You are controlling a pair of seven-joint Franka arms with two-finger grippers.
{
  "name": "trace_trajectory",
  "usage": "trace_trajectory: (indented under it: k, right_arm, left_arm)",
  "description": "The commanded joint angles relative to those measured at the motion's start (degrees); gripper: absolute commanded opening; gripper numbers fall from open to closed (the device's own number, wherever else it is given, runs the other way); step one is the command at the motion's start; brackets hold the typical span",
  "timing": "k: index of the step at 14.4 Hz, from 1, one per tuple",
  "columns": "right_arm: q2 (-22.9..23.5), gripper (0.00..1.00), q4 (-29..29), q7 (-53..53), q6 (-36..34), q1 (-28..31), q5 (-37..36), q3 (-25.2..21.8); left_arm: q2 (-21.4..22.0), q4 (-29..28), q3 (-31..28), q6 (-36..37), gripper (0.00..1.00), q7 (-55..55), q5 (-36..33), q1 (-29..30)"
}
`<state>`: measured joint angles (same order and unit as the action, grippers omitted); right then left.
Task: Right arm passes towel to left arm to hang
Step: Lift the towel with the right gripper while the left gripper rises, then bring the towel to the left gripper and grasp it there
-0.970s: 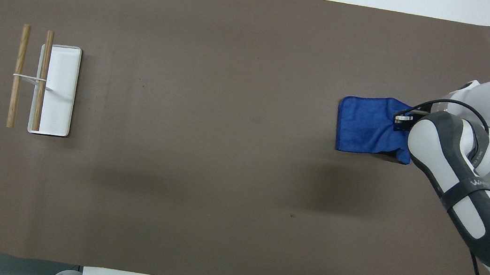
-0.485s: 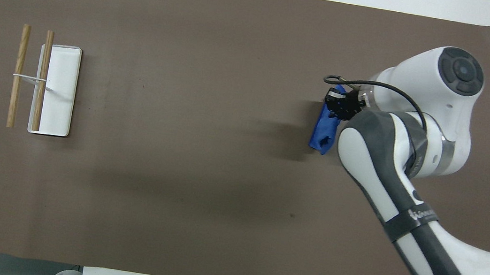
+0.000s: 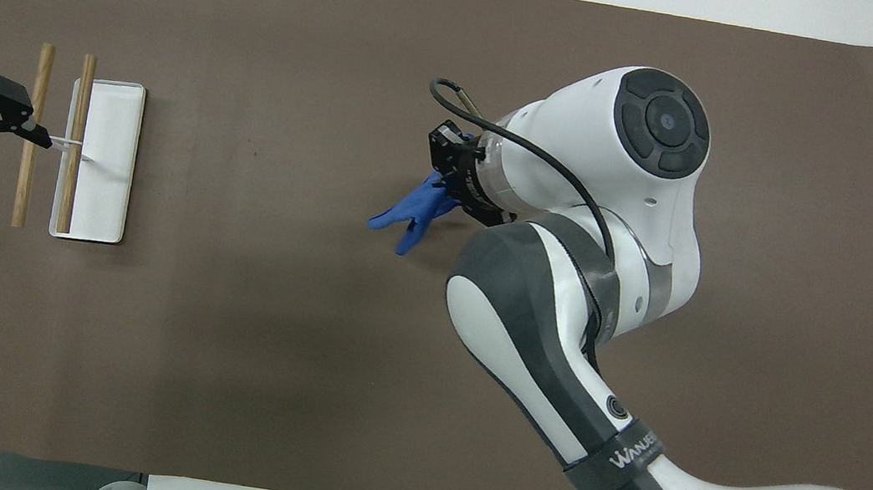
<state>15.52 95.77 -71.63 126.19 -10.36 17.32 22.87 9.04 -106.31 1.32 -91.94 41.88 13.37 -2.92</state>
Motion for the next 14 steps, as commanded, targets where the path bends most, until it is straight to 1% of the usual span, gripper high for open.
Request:
trace_trajectory:
  k: [1, 2, 3, 4, 5, 6, 8, 9, 10, 13, 14]
  right_arm:
    - [2.6, 0.00, -3.2, -4.6, 4.5, 0.0, 6.4, 3.0]
    - [3.3, 0.00, -4.4, -5.7, 5.5, -0.1, 9.1, 4.1]
    - [3.7, 0.00, -5.2, -6.5, 6.3, -0.2, 12.4, 4.6]
    - [4.2, 0.00, -6.8, -7.4, 6.9, -0.4, 16.3, 5.2]
    - [4.7, 0.00, -8.2, -8.9, 8.0, -0.9, 19.3, 5.5]
    - [5.5, 0.00, -9.7, -11.0, 10.3, -1.9, 20.6, 5.6]
    - [7.2, 0.00, -10.6, -16.0, 18.8, -3.7, 20.6, 6.2]
    - [7.8, 0.00, -10.6, -17.7, 23.1, -4.4, 20.6, 7.4]
    - [8.3, 0.00, -10.6, -18.2, 26.0, -4.7, 20.6, 8.9]
    - [8.7, 0.00, -10.6, -18.4, 26.9, -4.8, 20.4, 9.5]
    - [8.7, 0.00, -10.6, -18.4, 27.0, -4.8, 20.3, 9.6]
  left_arm:
    - [8.7, -14.3, 0.5, -10.0, 1.00, 10.1, 1.3, -2.2]
    - [9.0, -15.5, 0.5, -12.9, 1.00, 16.2, 3.9, -2.2]
    - [8.7, -15.8, 0.4, -14.2, 1.00, 21.7, 8.5, -1.7]
    - [8.5, -16.2, 0.5, -15.9, 1.00, 27.1, 11.3, -1.7]
    - [8.6, -17.3, 0.5, -17.1, 1.00, 30.4, 12.6, -1.9]
    - [8.7, -18.1, 0.5, -18.3, 1.00, 33.3, 14.8, -2.4]
    - [8.7, -19.0, 0.6, -20.2, 1.00, 38.5, 18.0, -2.4]
    - [8.7, -19.4, 0.7, -21.2, 1.00, 40.5, 19.0, -2.5]
    - [8.7, -19.4, 0.6, -22.4, 1.00, 41.3, 20.4, -2.4]
    - [8.6, -19.7, 0.6, -26.5, 1.00, 44.2, 24.1, -2.1]
    - [8.5, -20.4, 0.6, -30.1, 1.00, 47.5, 24.3, -2.4]
